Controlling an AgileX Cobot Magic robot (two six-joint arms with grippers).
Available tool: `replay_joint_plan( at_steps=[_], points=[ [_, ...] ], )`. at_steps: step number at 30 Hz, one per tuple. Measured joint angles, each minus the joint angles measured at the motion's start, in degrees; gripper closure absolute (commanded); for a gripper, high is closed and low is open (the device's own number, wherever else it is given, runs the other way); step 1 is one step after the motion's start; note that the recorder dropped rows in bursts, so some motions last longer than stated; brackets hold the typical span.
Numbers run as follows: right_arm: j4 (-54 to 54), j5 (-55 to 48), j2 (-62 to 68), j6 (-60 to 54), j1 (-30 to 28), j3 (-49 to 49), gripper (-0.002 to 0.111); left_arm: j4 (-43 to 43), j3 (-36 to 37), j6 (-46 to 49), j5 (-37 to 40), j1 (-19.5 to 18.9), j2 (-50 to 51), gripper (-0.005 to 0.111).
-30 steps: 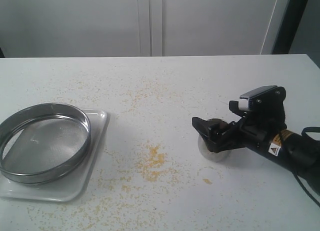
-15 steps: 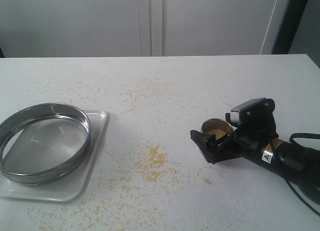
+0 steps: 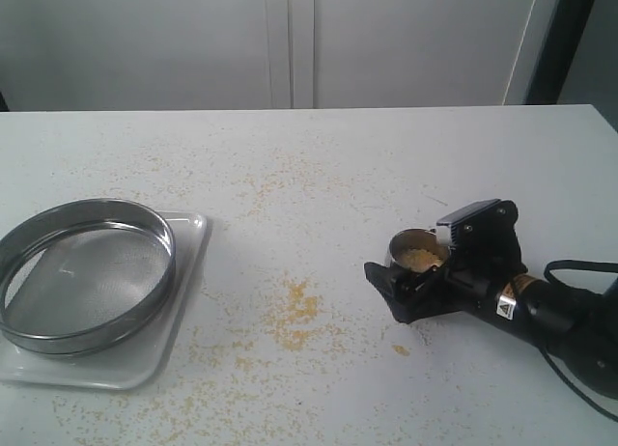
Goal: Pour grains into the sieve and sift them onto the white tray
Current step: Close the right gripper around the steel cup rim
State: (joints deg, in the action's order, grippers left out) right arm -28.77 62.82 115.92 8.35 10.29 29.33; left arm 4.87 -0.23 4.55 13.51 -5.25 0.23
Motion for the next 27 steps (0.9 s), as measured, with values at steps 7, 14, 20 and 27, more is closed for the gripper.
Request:
replay_joint_plan(
  at_steps=[7,14,20,27],
  points=[
    [0.00,0.16,0.88,-1.51,0.00,0.10,0.008,0.00,0.00,0.00,0.00,0.00,0.00,0.106],
    [0.00,2.56,3.36,-1.85,0.00,0.53,0.029,0.00,0.00,0.00,0.00,0.00,0.00,0.106],
    [0.11,2.54,3.36,-1.96,0.00,0.53,0.108,0.00,0.00,0.00,0.00,0.00,0.00,0.106],
    [0.11,2.29,3.36,-1.96,0.00,0.61,0.108,0.00,0.00,0.08,0.00,0.00,0.00,0.106]
  ],
)
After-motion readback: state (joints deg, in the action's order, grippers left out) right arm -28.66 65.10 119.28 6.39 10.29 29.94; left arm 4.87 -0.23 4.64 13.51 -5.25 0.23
